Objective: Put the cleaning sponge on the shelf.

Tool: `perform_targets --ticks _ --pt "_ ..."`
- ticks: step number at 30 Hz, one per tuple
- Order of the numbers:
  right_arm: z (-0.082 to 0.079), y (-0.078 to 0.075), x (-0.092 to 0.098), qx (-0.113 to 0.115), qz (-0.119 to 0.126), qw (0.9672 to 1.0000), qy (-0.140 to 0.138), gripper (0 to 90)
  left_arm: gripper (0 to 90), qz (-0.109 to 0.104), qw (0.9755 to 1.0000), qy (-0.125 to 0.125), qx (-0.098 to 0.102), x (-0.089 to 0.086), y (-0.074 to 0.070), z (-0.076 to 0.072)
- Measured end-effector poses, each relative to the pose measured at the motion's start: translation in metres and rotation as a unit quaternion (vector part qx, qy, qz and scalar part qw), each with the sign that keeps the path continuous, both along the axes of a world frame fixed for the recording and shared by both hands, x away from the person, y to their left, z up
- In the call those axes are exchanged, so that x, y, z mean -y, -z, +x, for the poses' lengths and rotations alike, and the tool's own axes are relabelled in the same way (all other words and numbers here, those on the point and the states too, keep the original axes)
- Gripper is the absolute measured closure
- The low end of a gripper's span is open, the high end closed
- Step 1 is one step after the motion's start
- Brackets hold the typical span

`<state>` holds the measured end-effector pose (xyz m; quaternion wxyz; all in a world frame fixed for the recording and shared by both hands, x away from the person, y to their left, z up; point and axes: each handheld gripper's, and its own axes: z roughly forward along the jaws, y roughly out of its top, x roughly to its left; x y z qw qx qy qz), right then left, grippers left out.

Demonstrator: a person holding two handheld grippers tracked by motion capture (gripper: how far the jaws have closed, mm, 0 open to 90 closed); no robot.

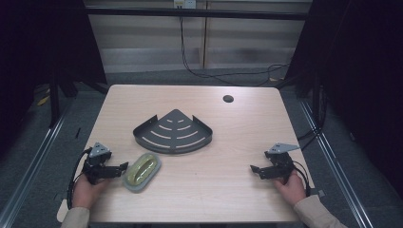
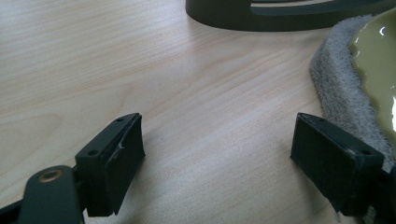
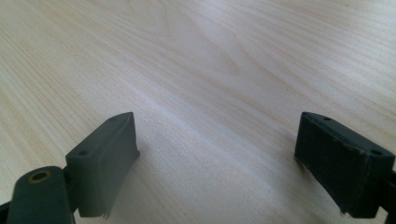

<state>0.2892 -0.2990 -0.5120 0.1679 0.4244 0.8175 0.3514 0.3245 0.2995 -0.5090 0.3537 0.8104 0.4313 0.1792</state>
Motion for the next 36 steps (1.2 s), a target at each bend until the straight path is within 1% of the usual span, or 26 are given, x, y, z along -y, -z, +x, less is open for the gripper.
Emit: perform_targets --ticks 7,8,10,12,13,14,15,16,17,18,19,20,22,23,24,26,27,28,29,30,31,32,33,34,35,36 --pt "0.0 0.0 0.0 0.0 0.0 1.0 0.0 12.5 16.3 -0.001 1.0 -0.003 -0.001 0.001 0.0 0.0" --pt "0.0 0.0 0.0 0.0 0.0 1.0 0.0 12.5 16.3 0.01 0.9998 -0.005 -0.019 0.002 -0.004 0.002" --pt "0.0 0.0 0.0 0.0 0.0 1.0 0.0 12.5 16.3 0.028 0.9985 -0.013 -0.045 0.004 -0.009 0.005" --pt "0.0 0.0 0.0 0.0 0.0 1.0 0.0 12.5 18.3 0.049 0.9962 -0.022 -0.069 0.006 -0.014 0.008" --pt "0.0 0.0 0.0 0.0 0.0 1.0 0.0 12.5 20.4 0.058 0.9945 -0.025 -0.084 0.006 -0.018 0.009" --pt "0.0 0.0 0.0 0.0 0.0 1.0 0.0 12.4 22.4 0.062 0.9931 -0.027 -0.096 0.007 -0.02 0.01" --pt "0.0 0.0 0.0 0.0 0.001 1.0 0.0 12.5 23.3 0.062 0.9931 -0.027 -0.096 0.007 -0.02 0.01" --pt "0.0 0.0 0.0 0.0 0.0 1.0 0.0 12.5 23.6 0.065 0.9909 -0.028 -0.114 0.007 -0.025 0.013" --pt "0.0 0.0 0.0 0.0 0.0 1.0 0.0 12.5 23.8 0.065 0.9909 -0.028 -0.114 0.007 -0.025 0.013" --pt "0.0 0.0 0.0 0.0 0.0 1.0 0.0 12.5 23.8 0.077 0.9886 -0.02 -0.128 0.009 -0.033 0.014" --pt "0.0 0.0 0.0 0.0 0.0 1.0 0.0 12.5 23.8 0.077 0.9886 -0.02 -0.128 0.009 -0.033 0.014" --pt "0.0 0.0 0.0 0.0 0.0 1.0 0.0 12.5 23.7 0.088 0.9866 -0.008 -0.137 0.013 -0.044 0.016" --pt "0.0 0.0 0.0 0.0 0.0 1.0 0.0 12.5 23.0 0.092 0.984 0.004 -0.152 0.017 -0.053 0.018" --pt "0.0 0.0 0.0 0.0 0.0 1.0 0.0 12.5 22.7 0.092 0.984 0.004 -0.152 0.017 -0.053 0.018" --pt "0.0 0.0 0.0 0.0 0.0 1.0 0.0 12.5 22.3 0.106 0.9807 0.018 -0.164 0.022 -0.062 0.021" --pt "0.0 0.0 0.0 0.0 0.0 1.0 0.0 12.5 22.1 0.109 0.978 0.029 -0.175 0.027 -0.068 0.023" --pt "0.0 0.0 0.0 0.0 0.0 1.0 0.0 12.5 21.9 0.109 0.978 0.029 -0.175 0.027 -0.068 0.023" --pt "0.0 0.0 0.0 0.0 0.001 1.0 -0.001 12.5 22.2 0.117 0.9744 0.04 -0.188 0.032 -0.073 0.024" --pt "0.0 0.0 0.0 0.0 0.001 1.0 -0.001 12.5 22.2 0.117 0.9744 0.04 -0.188 0.032 -0.073 0.024" --pt "0.0 0.0 0.0 0.0 0.0 1.0 0.0 12.5 22.2 0.121 0.9717 0.046 -0.197 0.037 -0.077 0.025" --pt "0.0 0.0 0.0 -0.001 0.0 1.0 0.0 12.5 22.2 0.126 0.971 0.05 -0.197 0.038 -0.079 0.026" --pt "0.0 0.0 0.0 0.0 0.0 1.0 0.0 12.5 22.2 0.122 0.9704 0.052 -0.201 0.04 -0.08 0.027" --pt "0.0 0.0 0.0 0.0 0.0 1.0 0.0 12.5 22.2 0.116 0.9708 0.053 -0.203 0.042 -0.081 0.027" --pt "0.0 0.0 0.0 0.0 0.0 1.0 0.0 12.5 22.1 0.113 0.9702 0.054 -0.207 0.044 -0.082 0.028" --pt "0.0 0.0 0.0 0.0 0.0 1.0 0.0 12.5 22.3 0.112 0.9685 0.054 -0.216 0.045 -0.084 0.029" --pt "0.0 0.0 0.0 0.0 0.0 1.0 0.0 12.5 22.8 0.116 0.9664 0.053 -0.223 0.047 -0.085 0.028"
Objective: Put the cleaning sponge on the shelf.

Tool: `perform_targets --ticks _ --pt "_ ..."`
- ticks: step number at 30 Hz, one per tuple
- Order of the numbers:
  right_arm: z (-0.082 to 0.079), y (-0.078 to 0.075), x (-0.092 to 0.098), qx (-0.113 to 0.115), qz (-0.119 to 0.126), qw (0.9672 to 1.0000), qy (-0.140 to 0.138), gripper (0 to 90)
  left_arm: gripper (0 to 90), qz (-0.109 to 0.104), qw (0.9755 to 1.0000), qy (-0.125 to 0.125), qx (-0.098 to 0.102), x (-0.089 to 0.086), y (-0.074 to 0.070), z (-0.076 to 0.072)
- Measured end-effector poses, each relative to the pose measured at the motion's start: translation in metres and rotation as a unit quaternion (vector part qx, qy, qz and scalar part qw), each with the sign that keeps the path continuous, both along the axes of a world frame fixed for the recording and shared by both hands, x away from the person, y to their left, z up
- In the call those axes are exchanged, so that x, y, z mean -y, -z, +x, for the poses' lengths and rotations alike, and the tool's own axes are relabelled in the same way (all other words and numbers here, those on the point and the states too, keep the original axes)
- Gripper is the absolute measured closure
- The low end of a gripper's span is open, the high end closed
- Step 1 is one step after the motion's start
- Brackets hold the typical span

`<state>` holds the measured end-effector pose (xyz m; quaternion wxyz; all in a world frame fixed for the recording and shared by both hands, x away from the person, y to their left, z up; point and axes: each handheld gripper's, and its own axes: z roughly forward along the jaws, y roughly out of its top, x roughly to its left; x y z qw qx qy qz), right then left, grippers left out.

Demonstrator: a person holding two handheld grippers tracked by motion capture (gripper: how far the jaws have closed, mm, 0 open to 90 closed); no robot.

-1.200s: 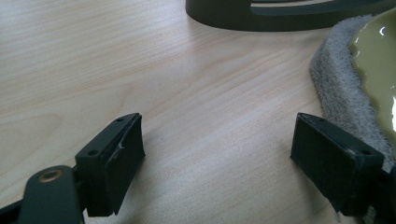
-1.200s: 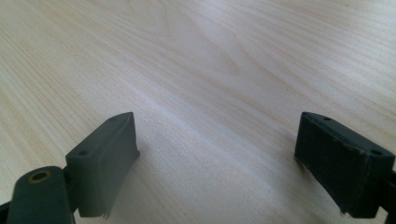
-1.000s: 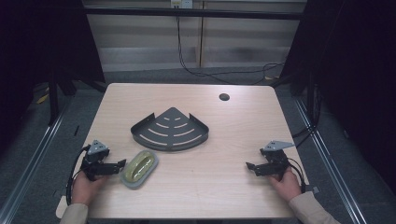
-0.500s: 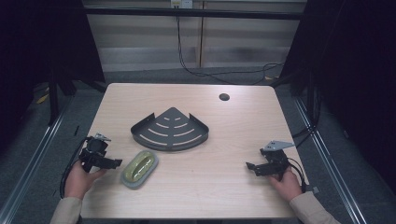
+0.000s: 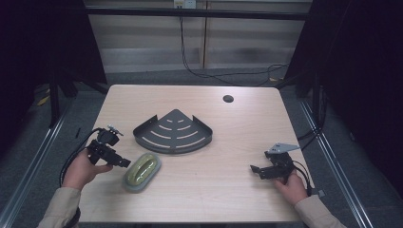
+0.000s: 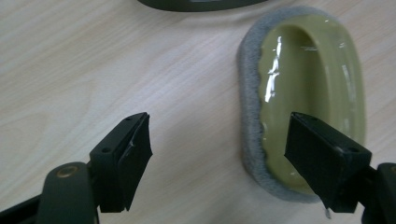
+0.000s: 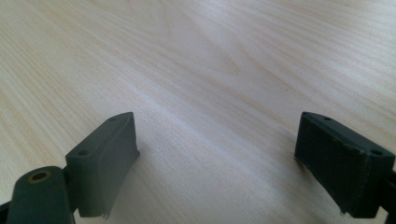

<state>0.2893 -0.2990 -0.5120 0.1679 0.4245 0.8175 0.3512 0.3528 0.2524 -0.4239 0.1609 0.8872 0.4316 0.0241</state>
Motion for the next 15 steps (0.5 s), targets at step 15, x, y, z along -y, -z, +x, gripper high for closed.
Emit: perform_targets --ticks 15 --pt "0.0 0.0 0.0 0.0 0.0 1.0 0.0 12.5 27.8 0.016 0.9991 0.024 -0.03 0.015 -0.012 0.003"
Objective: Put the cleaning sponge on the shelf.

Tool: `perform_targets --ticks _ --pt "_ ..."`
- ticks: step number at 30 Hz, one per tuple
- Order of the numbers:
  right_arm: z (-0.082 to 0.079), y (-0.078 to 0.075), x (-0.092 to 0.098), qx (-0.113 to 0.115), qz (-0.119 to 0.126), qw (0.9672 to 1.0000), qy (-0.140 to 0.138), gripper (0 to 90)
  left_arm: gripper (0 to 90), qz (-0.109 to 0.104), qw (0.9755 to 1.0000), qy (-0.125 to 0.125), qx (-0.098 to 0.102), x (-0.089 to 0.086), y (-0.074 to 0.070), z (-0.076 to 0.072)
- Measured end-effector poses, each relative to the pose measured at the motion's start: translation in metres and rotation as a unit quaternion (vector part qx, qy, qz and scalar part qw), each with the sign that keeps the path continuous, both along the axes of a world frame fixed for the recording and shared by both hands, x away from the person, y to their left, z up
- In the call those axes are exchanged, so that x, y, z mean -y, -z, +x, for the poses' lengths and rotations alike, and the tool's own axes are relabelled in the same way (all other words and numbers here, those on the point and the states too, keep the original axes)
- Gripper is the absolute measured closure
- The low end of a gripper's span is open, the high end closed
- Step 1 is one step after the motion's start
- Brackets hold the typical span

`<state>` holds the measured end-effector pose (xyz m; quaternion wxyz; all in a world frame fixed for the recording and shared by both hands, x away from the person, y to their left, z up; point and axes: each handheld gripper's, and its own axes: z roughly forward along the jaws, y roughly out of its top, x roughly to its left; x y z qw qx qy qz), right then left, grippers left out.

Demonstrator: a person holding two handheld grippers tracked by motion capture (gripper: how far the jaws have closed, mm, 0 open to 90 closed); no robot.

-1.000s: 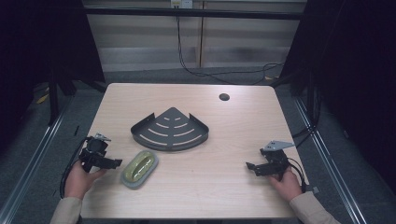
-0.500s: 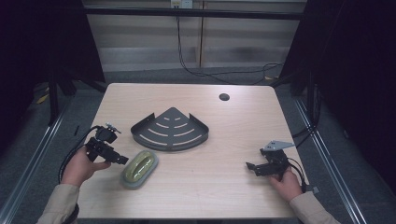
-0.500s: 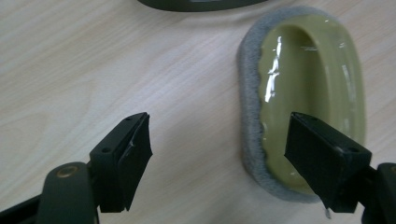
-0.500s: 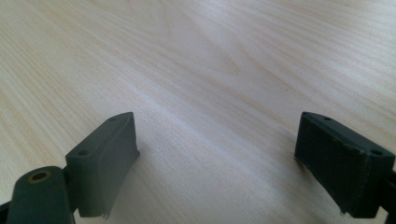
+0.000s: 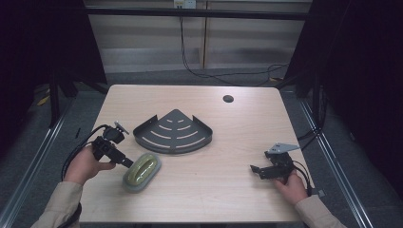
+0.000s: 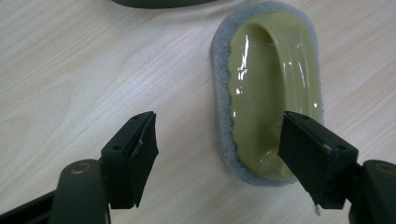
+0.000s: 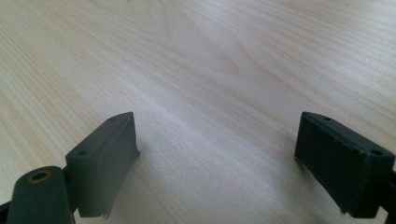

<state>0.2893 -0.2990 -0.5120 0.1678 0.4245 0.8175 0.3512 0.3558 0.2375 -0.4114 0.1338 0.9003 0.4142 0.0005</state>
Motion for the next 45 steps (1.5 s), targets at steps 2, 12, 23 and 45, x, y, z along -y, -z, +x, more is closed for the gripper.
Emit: perform_targets --ticks 2,12,23,45 --pt "0.0 0.0 0.0 0.0 0.0 1.0 0.0 12.4 27.8 0.004 1.0 0.001 -0.006 0.002 -0.001 0.001" --pt "0.0 0.0 0.0 0.0 0.0 1.0 0.0 12.5 30.0 0.008 0.9998 0.013 -0.016 0.016 -0.007 0.002" --pt "0.0 0.0 0.0 0.0 0.0 1.0 -0.001 12.5 33.9 0.012 0.9991 0.016 -0.037 0.026 -0.007 0.003" --pt "0.0 0.0 0.0 0.0 0.0 1.0 0.0 12.5 46.9 0.024 0.9969 0.031 -0.067 0.051 0.01 0.004"
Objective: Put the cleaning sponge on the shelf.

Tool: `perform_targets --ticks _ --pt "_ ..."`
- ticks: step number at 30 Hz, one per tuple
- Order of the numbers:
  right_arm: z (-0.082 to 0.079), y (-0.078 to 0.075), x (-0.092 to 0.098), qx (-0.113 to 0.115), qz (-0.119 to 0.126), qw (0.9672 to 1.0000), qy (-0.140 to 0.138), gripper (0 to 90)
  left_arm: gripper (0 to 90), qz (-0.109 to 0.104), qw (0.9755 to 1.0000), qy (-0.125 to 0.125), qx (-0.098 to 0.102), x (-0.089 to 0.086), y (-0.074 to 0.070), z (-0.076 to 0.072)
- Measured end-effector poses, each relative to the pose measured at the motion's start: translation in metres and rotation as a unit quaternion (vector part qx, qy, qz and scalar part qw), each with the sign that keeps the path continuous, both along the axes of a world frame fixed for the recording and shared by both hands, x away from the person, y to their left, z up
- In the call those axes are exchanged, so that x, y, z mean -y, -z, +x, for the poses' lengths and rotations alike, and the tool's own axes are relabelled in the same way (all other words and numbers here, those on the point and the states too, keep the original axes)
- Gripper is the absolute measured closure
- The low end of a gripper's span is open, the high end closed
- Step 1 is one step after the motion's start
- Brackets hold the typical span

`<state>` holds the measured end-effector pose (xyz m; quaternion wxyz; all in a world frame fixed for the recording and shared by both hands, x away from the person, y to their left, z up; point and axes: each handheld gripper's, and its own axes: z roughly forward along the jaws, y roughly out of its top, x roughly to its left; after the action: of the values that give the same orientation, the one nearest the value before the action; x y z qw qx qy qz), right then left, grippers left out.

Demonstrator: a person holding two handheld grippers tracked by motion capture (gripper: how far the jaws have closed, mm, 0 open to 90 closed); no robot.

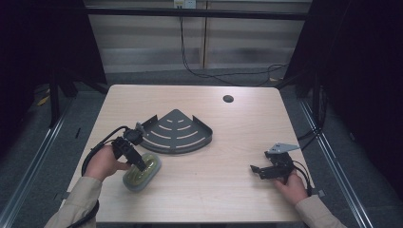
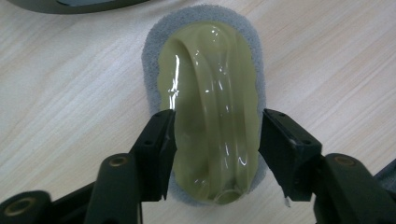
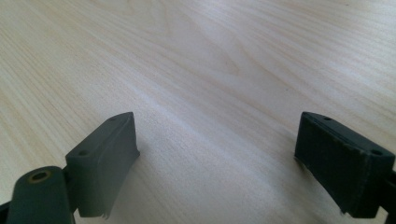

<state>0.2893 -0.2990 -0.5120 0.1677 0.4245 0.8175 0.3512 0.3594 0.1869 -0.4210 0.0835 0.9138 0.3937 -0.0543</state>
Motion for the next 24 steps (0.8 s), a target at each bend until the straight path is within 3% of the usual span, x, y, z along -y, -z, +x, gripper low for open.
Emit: perform_targets --ticks 11,16,24 --pt "0.0 0.0 0.0 0.0 0.001 1.0 -0.001 12.5 59.5 0.013 0.9998 -0.006 -0.009 0.0068 0.0089 0.0015" --pt "0.0 0.0 0.0 0.0 0.0 1.0 0.0 12.5 69.5 0.015 0.9998 -0.006 -0.008 0.0067 0.008 0.0015" --pt "0.0 0.0 0.0 0.0 0.0 1.0 0.0 12.5 71.7 0.023 0.9997 -0.004 -0.006 0.0044 0.007 0.0023"
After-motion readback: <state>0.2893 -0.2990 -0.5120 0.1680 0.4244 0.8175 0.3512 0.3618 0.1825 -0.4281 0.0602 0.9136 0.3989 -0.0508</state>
